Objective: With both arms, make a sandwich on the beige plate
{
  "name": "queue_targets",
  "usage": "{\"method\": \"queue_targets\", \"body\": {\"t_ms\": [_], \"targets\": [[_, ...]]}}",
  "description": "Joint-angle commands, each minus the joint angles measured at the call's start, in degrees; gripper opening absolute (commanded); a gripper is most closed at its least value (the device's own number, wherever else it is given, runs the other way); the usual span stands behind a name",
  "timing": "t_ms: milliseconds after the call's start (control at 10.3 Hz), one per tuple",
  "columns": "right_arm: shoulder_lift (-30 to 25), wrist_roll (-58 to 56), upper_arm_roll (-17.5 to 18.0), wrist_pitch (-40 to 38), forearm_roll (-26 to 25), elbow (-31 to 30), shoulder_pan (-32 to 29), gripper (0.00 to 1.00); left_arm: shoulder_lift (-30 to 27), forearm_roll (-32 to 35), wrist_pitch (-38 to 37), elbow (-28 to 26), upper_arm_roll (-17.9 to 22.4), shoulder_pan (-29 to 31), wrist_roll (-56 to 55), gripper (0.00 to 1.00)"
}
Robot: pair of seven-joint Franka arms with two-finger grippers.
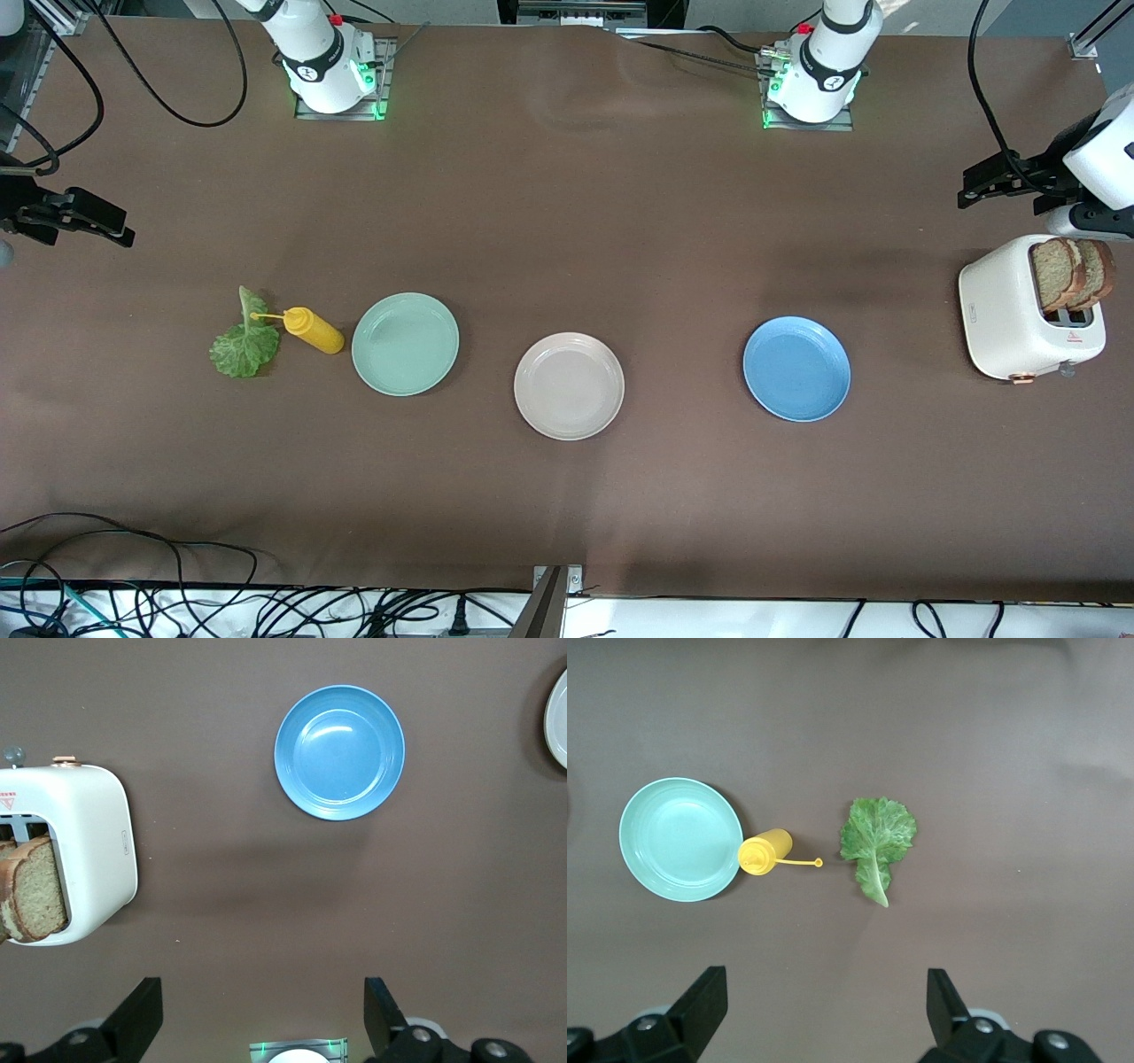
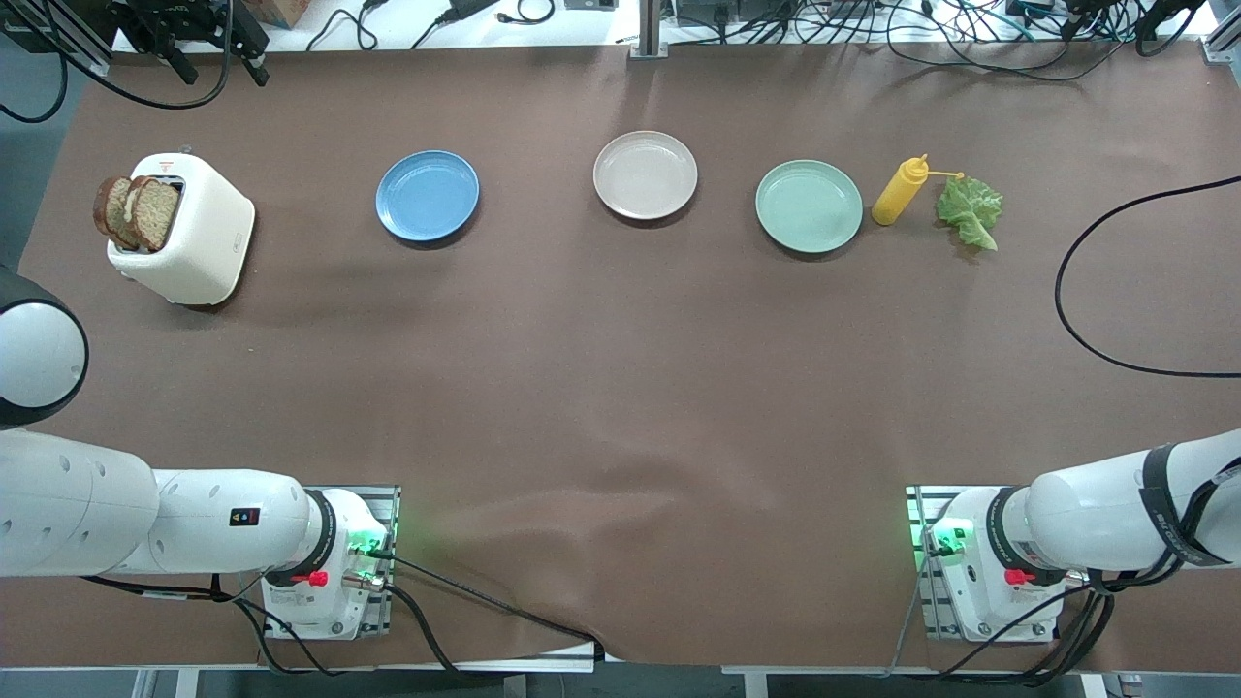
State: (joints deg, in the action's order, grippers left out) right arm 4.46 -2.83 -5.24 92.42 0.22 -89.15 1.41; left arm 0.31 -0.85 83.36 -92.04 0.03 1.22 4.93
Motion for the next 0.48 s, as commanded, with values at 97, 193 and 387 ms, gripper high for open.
{"method": "queue_targets", "body": {"t_ms": [97,193,387], "targets": [[-0.3,-0.9,-0.1,-1.2,0.8,0.8,-0.2,1.0,-0.6,-1.3,0.2,-0.6,-0.3,0.5,-0.2,1.0],[-0.3,-0.9,-0.1,-1.2,0.8,0.8,-0.2,1.0,-0.6,-1.3,0.2,-0.6,-0.3,0.5,-0.2,1.0],[-0.3,-0.9,-0.1,-1.2,0.8,0.8,-0.2,1.0,-0.3,-1.3,0.2,-0.6,-0.5,0.5,-0.2,1.0]]}}
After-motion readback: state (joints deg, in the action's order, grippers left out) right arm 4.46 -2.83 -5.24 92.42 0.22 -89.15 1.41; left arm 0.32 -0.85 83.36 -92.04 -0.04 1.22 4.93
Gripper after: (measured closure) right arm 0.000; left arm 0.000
